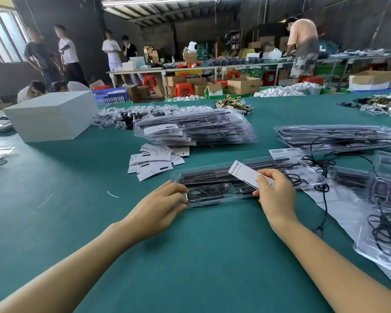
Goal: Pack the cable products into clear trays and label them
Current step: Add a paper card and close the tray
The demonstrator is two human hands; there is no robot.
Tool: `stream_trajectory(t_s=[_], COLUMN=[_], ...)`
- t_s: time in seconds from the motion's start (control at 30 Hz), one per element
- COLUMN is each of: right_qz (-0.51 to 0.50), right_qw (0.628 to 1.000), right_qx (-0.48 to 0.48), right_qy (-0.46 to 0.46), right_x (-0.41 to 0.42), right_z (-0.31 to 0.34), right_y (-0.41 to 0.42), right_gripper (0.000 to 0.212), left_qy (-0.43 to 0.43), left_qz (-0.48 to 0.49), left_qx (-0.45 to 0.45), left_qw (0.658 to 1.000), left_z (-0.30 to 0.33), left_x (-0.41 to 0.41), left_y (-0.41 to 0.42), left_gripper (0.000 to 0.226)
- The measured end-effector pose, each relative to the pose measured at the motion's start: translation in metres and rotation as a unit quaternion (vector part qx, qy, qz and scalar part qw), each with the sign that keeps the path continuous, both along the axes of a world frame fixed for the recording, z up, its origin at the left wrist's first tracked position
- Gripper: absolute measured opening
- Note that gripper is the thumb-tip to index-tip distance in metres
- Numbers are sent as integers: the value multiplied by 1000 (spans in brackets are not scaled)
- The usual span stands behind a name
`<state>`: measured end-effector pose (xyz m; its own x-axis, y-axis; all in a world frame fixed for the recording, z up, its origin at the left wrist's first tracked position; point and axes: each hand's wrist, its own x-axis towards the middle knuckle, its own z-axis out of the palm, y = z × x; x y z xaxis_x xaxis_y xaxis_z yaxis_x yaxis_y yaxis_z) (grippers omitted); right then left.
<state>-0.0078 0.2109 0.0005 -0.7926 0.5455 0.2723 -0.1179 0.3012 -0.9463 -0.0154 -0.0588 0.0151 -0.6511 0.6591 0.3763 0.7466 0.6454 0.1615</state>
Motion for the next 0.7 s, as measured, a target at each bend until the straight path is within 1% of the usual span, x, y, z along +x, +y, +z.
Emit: stream_trajectory(t_s=[0.07,0.13,0.27,0.43,0.53,0.63,0.7], right_qz=[-4,-10,-12,5,68,190,268], right_qw=[1000,1000,1000,998,993,977,961], right_qx=[-15,-18,1,5,-14,-56,-37], right_qy=[-4,-3,8,63,97,73,50], right_x=[0,0,3,11,17,21,22], right_z=[0,1,2,8,14,17,15], right_y=[1,1,-2,-7,-13,-20,-22], right_gripper=[18,21,16,13,17,18,16], left_qy=[-30,-25,12,-29,-57,-73,-81], left_qz=[24,42,48,103,126,147,154], left_qx=[50,71,41,17,9,13,9], left_qw=[998,996,998,994,990,986,985], left_z=[-1,-1,2,15,18,19,21], left_x=[0,-1,-4,-26,-34,-35,-35], left_y=[1,4,6,8,10,12,13], left_gripper=[13,13,14,19,22,23,23])
